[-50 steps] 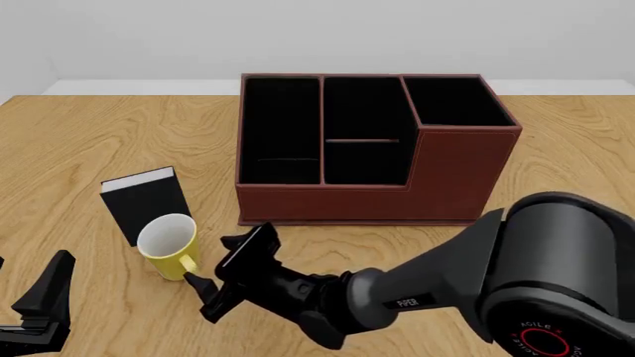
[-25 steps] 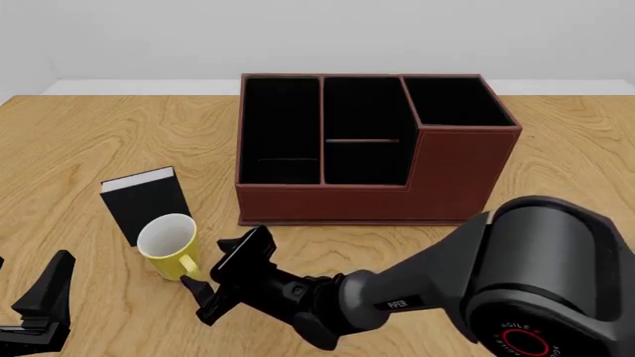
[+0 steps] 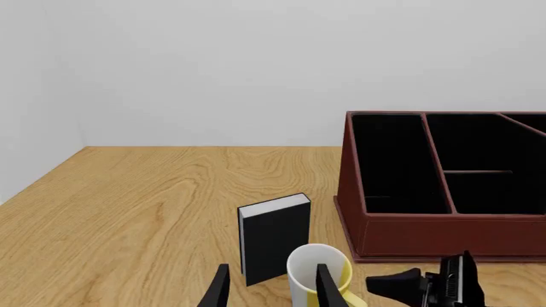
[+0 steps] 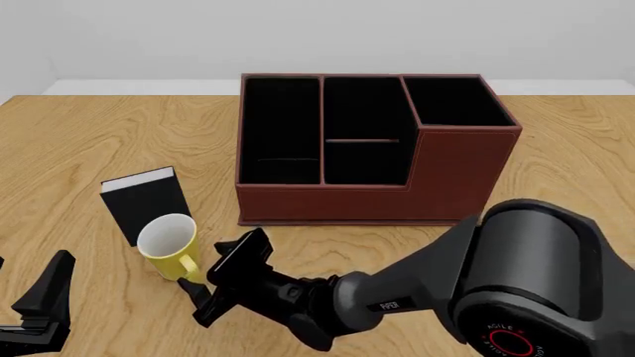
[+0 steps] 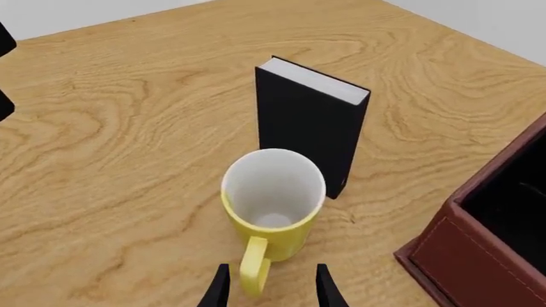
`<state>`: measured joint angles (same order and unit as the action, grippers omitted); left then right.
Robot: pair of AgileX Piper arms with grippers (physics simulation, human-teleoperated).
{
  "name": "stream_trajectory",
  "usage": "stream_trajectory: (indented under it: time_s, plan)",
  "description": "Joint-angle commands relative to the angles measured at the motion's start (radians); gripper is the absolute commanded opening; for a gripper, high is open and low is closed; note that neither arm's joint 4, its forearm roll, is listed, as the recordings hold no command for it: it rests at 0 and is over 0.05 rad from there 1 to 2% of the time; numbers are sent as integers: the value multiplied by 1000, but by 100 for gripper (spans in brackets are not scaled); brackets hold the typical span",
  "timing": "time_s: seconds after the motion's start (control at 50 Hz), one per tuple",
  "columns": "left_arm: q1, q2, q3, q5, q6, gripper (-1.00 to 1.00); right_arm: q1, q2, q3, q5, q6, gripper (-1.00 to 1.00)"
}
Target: Pick up the yellow and white mug and place it to the right of the caddy.
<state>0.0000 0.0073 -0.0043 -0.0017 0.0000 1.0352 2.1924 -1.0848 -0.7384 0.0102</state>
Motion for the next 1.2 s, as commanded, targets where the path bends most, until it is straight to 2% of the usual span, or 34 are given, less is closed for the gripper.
stream_trajectory:
  time_s: [0.02, 1.12, 1.14, 1.2]
  plan:
    - [0, 0, 0, 0, 0, 100, 3, 13, -12, 0, 10, 100]
    - [0, 0, 0, 0, 0, 100, 2, 99, -82, 10, 24, 100]
    - [0, 0, 0, 0, 0, 100, 1, 99, -82, 11, 22, -100]
    - [0, 0, 0, 0, 0, 100, 5, 99, -81, 8, 22, -100]
